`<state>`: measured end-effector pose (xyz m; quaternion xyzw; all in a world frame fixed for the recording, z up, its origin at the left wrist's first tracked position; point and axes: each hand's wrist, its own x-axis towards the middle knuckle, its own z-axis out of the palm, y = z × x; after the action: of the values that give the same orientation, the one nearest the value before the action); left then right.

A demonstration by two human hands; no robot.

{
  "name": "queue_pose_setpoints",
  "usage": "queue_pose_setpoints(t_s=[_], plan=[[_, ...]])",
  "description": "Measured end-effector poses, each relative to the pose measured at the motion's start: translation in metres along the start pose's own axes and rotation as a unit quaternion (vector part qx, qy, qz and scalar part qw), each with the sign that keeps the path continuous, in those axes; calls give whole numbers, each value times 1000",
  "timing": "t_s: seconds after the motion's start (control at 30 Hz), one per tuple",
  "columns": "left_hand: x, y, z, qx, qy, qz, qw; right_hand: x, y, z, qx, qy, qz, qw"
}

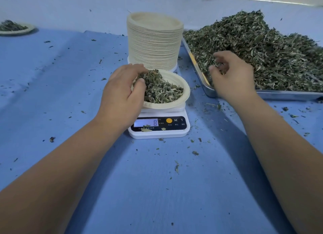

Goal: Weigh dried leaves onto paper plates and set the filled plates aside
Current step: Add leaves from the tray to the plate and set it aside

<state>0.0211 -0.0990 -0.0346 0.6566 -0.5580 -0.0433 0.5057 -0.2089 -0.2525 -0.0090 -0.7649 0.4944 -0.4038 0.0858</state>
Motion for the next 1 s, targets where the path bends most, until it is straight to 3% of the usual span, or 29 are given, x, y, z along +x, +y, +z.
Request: queue_pose_setpoints(t_s=[0.17,0.33,0.63,0.73,0.83,1.0], plan=[[1,1,-1,9,-14,11,1000,-19,-50,7,44,-97,-110,988],[0,5,-2,9,-21,9,1000,-31,-74,14,31,-205,-131,969],[-1,8,-2,-9,-8,17,1000,-39,-90,34,45,-213,-161,962],[0,6,-2,-8,16,22,1000,-41,-88,31,41,-164,-163,972],[2,0,-1,-42,31,-34,998,-36,-81,20,-10,-103,-139,985],[14,-14,1,-160,-1,-213,964,-36,-67,9,-136,-147,-76,977]])
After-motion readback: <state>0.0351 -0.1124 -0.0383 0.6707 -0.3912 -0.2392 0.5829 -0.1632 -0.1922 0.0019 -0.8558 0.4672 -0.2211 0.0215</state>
